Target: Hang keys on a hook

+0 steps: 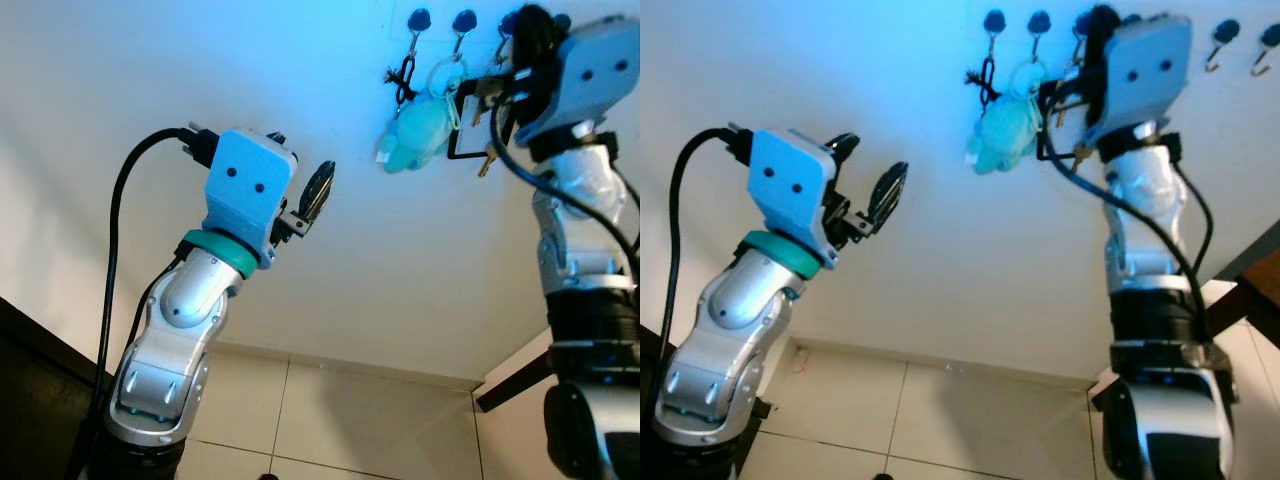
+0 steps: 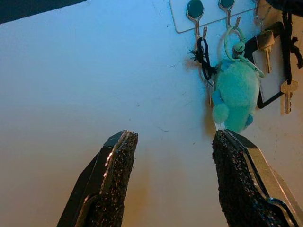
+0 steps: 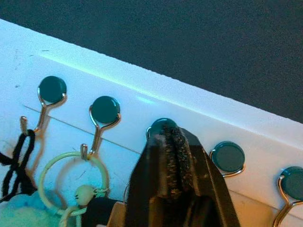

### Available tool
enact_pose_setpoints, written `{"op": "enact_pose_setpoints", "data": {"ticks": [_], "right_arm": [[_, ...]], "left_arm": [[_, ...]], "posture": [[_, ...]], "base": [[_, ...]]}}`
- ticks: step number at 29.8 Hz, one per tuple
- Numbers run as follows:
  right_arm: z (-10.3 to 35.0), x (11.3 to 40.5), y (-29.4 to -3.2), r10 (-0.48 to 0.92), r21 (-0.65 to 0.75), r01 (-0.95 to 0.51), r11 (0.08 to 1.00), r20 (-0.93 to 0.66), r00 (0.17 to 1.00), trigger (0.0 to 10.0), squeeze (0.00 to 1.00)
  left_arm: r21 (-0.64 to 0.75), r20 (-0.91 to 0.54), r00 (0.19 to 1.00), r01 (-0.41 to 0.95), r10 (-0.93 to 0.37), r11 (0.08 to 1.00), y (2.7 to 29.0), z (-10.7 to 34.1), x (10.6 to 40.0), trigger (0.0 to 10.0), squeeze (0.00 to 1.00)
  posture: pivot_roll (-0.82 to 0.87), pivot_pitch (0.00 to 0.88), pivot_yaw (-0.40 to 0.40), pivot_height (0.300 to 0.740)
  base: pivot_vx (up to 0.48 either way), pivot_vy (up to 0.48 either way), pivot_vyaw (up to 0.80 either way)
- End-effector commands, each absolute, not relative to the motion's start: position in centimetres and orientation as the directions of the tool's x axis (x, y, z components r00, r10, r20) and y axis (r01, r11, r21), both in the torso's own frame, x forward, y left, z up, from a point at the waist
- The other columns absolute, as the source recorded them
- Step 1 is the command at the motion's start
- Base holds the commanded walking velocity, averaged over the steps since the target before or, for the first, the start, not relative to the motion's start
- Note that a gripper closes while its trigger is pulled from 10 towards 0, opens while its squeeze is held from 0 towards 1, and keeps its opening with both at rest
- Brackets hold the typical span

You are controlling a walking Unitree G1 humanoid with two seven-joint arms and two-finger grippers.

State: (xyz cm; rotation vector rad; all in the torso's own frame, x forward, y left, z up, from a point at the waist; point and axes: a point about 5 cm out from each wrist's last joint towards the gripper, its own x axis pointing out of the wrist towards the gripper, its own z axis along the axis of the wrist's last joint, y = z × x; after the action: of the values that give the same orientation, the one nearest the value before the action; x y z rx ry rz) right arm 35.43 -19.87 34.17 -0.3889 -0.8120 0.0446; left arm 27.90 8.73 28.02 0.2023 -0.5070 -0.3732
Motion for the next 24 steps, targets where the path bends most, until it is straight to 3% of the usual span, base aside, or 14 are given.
{"op": "enact_pose_setpoints", "data": {"ticks": [1,15,16,18,19,24], "right_arm": [[33.7,35.4,-19.6,0.196,-0.352,0.086,0.932,0.689,0.697,10.0,1.00],[32.2,33.9,-18.4,0.288,-0.333,-0.068,0.940,0.675,0.679,10.0,1.00],[31.1,33.3,-18.1,0.303,-0.332,-0.097,0.938,0.651,0.696,10.0,0.33],[31.1,33.3,-18.1,0.303,-0.332,-0.097,0.938,0.651,0.696,10.0,0.33],[29.7,32.7,-17.7,0.317,-0.326,-0.132,0.936,0.621,0.717,10.0,0.00],[26.7,31.0,-16.8,0.337,-0.311,-0.185,0.932,0.558,0.758,10.0,0.00]], "left_arm": [[0.283,0.418,0.816,0.300,-0.399,0.911,8.7,27.7,28.0,10.0,0.00],[0.287,0.408,0.817,0.310,-0.408,0.907,8.7,27.5,27.8,10.0,0.00],[0.288,0.404,0.818,0.312,-0.411,0.905,8.7,27.4,27.8,10.0,0.00],[0.288,0.404,0.818,0.312,-0.411,0.905,8.7,27.4,27.8,10.0,0.00],[0.289,0.399,0.818,0.316,-0.413,0.904,8.7,27.3,27.8,10.0,0.00],[0.288,0.394,0.816,0.327,-0.423,0.900,8.5,27.2,27.8,10.0,0.00]], "posture": [[-0.05,0.107,0.116,0.740],[-0.04,0.125,0.124,0.740],[-0.04,0.127,0.125,0.740],[-0.04,0.127,0.125,0.740],[-0.05,0.129,0.126,0.740],[-0.06,0.133,0.127,0.740]], "base": [[0.000,0.000,0.00],[0.000,0.000,0.00],[0.000,0.000,0.00],[0.000,0.000,0.00],[0.000,0.000,0.00],[0.000,0.000,0.00]]}}
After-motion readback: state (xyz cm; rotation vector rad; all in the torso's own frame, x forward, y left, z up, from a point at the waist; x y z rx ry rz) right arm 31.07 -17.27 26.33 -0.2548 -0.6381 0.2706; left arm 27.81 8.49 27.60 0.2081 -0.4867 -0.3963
